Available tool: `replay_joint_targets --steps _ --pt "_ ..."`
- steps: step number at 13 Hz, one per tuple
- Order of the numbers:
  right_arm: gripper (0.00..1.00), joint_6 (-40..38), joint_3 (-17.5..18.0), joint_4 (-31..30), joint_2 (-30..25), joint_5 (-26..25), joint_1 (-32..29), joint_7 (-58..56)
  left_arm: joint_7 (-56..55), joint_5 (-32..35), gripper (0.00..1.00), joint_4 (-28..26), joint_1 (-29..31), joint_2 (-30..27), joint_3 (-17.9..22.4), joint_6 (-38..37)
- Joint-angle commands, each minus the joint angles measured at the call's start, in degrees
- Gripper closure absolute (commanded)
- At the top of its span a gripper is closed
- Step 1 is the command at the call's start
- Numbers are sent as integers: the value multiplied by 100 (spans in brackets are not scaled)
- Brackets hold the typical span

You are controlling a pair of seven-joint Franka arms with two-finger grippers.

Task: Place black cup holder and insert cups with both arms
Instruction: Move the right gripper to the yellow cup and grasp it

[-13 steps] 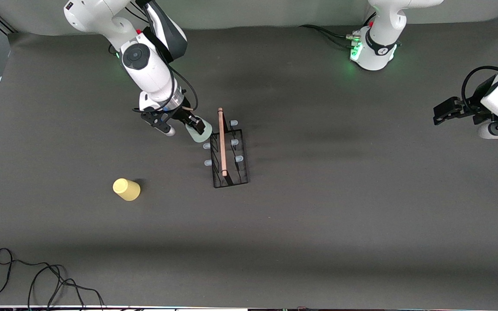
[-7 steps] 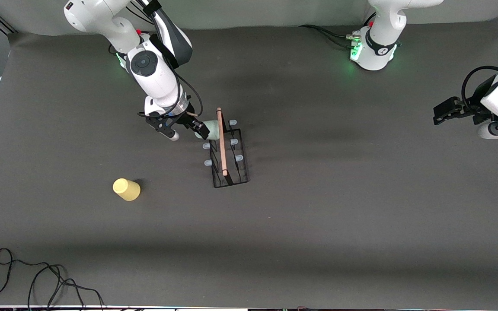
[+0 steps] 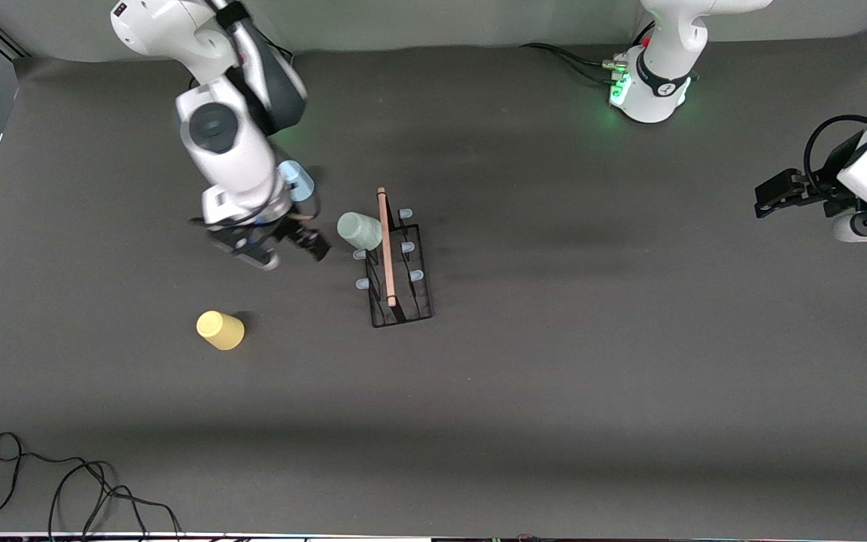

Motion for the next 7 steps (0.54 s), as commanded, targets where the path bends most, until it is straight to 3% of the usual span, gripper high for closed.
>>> replay_joint_targets --steps 1,3,7 --pt "0 -74 -632 409 558 -21 -11 -1194 -35 93 0 -55 5 -44 -22 57" --pt "0 433 -897 419 944 110 -186 -1809 -43 93 0 -55 -4 -44 -22 57" --pt "0 699 -907 541 1526 1226 -827 -3610 -52 93 0 -55 -21 -52 -22 48"
